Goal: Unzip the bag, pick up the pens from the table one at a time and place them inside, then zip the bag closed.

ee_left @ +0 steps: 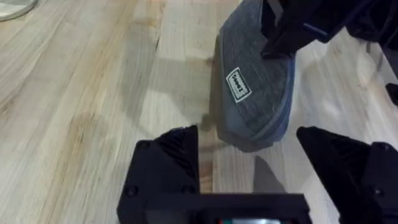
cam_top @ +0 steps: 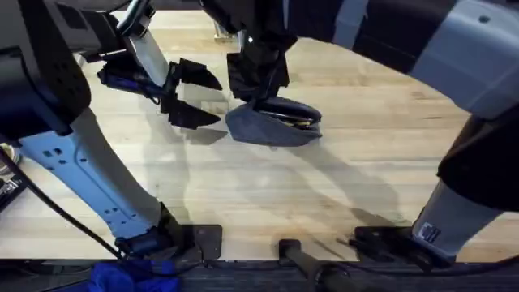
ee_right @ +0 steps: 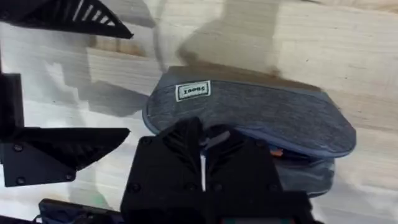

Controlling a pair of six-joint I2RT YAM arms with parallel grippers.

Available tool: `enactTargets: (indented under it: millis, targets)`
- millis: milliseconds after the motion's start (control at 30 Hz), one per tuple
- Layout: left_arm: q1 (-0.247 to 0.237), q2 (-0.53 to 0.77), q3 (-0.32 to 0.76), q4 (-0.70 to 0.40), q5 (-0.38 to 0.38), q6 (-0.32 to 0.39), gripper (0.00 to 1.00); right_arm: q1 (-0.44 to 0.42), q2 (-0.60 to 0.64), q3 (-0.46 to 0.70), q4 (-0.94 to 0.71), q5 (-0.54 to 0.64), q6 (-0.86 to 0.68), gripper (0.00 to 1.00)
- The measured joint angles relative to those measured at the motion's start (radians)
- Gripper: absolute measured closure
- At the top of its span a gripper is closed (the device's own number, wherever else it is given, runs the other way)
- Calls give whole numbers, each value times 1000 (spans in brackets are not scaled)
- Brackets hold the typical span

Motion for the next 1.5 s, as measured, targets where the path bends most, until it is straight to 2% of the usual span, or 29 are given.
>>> enactTargets:
  millis: [467,833,967,1200,1300,1433,1500]
  targets:
    - [-5,0,0,-5,0,0,50,0,0,0,0,0,0,970]
    - [-94,0,0,-5,0,0,59,-2,0,1,0,0,-3,970]
    - [-111,0,0,-5,0,0,163,-2,0,1,0,0,-3,970]
    - [-134,0,0,-5,0,0,192,-2,0,2,0,0,-3,970]
    - [-143,0,0,-5,0,0,348,-2,0,2,0,0,-3,970]
    - [-148,0,0,-9,-3,0,692,-3,0,2,1,2,-3,970]
    - [-148,0,0,-7,0,0,901,-5,0,2,1,4,-3,970]
